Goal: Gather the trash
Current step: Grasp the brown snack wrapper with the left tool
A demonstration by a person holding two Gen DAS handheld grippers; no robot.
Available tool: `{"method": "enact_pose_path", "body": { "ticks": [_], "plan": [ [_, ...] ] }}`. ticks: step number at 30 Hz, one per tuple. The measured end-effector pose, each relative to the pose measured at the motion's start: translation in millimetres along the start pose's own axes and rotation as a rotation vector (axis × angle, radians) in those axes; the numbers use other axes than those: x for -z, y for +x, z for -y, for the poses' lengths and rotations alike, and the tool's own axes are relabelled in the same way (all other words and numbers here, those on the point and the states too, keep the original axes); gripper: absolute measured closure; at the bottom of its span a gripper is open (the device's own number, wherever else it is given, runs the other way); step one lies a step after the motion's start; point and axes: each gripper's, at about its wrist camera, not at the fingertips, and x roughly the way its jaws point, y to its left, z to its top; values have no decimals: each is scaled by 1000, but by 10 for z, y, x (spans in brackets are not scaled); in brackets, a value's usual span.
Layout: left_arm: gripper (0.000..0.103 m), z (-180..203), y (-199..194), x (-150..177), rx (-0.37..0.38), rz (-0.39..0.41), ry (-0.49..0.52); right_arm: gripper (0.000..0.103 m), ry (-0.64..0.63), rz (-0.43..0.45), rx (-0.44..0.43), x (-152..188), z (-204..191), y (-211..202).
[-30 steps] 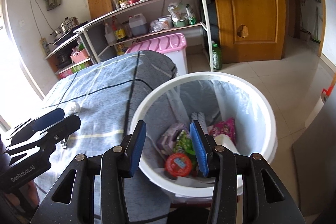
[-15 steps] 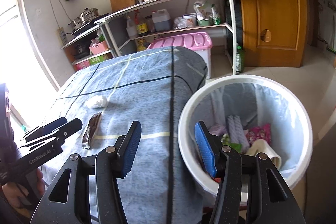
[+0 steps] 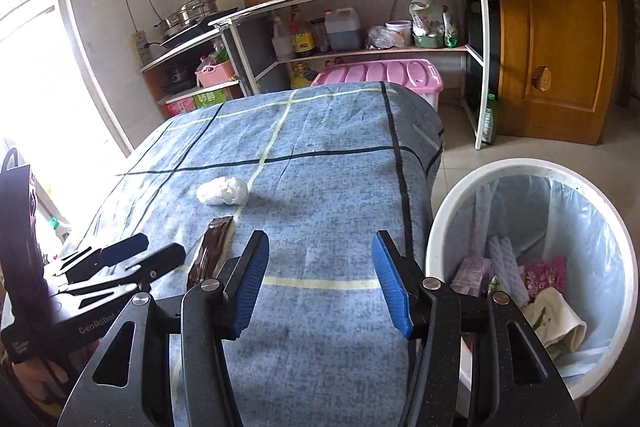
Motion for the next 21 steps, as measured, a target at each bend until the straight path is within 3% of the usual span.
{"method": "enact_pose_path", "body": {
  "ticks": [12,15,19,21],
  "plan": [
    [44,36,361,-41,-18,-86,29,49,-14,-5,-4,-154,-144,171],
    [56,-2,378,-59,-31,-84,28,49,-9,-11,-7,-189,-172,219],
    [82,-116,369,-82,-29,-84,15,49,-20,-20,-11,-215,-221,277],
    [82,-209,355,-84,-9,-84,-18,49,-25,-27,-15,-212,-239,319]
  ]
}}
